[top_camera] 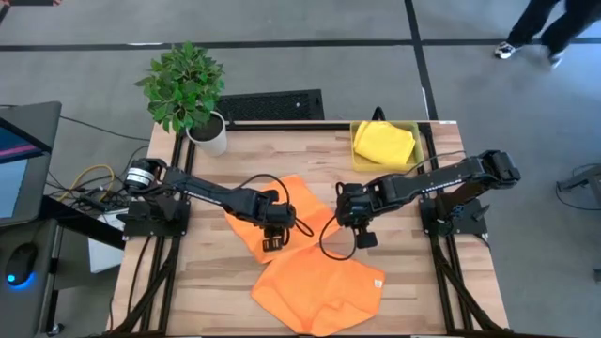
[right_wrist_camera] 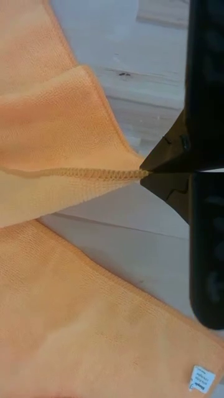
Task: Fold microfiber towels
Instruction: Fold the top orange microfiber towel
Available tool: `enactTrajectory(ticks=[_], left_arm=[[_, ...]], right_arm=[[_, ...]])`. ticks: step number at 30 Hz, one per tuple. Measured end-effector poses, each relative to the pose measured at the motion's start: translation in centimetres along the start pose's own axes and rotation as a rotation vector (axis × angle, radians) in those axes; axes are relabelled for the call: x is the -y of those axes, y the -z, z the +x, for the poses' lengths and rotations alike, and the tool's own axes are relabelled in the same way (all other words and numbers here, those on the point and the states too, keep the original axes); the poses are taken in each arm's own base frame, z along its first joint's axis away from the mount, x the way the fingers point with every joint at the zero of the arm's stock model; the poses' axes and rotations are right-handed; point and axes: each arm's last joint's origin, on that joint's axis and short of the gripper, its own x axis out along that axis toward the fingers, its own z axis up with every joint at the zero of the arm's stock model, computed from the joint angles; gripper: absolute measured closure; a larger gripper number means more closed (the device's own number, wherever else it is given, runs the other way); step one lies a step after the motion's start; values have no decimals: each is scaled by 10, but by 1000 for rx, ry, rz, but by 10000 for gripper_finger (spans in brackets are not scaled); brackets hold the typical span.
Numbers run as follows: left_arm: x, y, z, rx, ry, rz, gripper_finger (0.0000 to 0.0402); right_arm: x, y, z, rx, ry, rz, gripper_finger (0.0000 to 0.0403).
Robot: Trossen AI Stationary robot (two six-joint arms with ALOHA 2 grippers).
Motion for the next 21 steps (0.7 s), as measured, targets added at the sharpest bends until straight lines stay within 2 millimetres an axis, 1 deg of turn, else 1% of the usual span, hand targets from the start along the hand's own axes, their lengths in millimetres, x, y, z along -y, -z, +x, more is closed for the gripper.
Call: enactTrajectory(ticks=[5,7,9,13,17,21], left_arm=[[1,1,9,-19,-7,46,294],[3,-2,15,-5,-2,57,294],[3,3,19,-52,-10,64,294],[3,1,19,-42,-33,69,298],[2,2,19,-54,-40,96,315],[2,3,19,-64,-43,100,344]], right_arm=[[0,0,0,5,0,-1,394],[0,0,0,5,0,-1,394],[0,0,0,4,1,0,394],[1,0,0,-3,1,3,394],[4,1,0,-4,4,13,394],[6,1,0,-5,8,19,394]])
